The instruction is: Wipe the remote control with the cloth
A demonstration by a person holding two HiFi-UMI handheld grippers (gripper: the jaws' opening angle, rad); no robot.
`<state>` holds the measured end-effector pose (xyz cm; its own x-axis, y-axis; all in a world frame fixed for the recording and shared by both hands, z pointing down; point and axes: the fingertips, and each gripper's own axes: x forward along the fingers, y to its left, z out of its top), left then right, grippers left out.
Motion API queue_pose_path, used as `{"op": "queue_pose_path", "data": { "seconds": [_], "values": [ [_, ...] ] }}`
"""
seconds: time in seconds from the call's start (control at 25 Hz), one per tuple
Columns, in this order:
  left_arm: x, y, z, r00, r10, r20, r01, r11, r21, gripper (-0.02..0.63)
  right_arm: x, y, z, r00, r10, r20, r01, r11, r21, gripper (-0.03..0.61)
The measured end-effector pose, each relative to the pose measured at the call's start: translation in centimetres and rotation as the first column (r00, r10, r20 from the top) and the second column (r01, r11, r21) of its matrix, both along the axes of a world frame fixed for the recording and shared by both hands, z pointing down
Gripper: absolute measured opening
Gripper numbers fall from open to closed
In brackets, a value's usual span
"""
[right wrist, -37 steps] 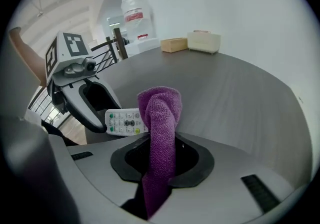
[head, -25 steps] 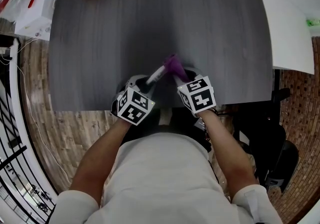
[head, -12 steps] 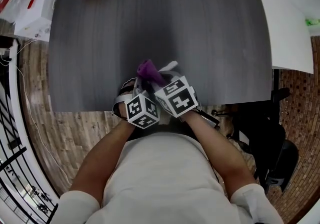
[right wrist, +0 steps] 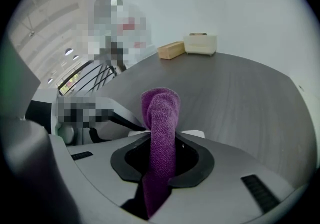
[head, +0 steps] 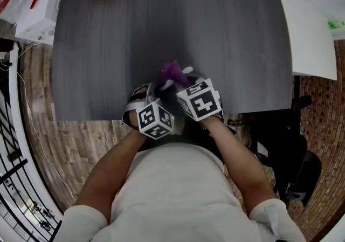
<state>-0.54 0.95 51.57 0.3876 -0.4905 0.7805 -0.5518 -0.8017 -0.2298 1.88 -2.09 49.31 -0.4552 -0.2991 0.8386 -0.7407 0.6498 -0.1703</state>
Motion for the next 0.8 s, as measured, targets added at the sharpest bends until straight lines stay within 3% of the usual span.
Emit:
{"op": "queue_pose_path", "data": {
  "seconds": [0.32,0.56,0.68,0.8],
  "values": [
    [-0.2,-0.2,0.0,1.0,-0.007,-0.01,0.007,1.0,-0.007,0.101,4.3,-1.9,1.0,0.993,0.112,-0.041,-0.113,0.994,-0.014,0.086],
    [-0.2,-0.2,0.0,1.0,0.019,0.02,-0.02,1.0,0.011,0.101,9.6,-2.9,3.1,0.963,0.191,-0.19,-0.2,0.979,-0.029,0.086],
    [-0.1,0.1,0.0,0.995,0.067,0.078,-0.072,0.996,0.057,0.101,11.1,-3.3,2.3,0.951,0.265,-0.161,-0.272,0.962,-0.024,0.086],
    [0.0,0.4,0.0,0.985,0.115,0.129,-0.127,0.987,0.094,0.101,9.6,-3.8,0.0,0.954,0.293,-0.06,-0.293,0.956,0.009,0.086]
  ]
}}
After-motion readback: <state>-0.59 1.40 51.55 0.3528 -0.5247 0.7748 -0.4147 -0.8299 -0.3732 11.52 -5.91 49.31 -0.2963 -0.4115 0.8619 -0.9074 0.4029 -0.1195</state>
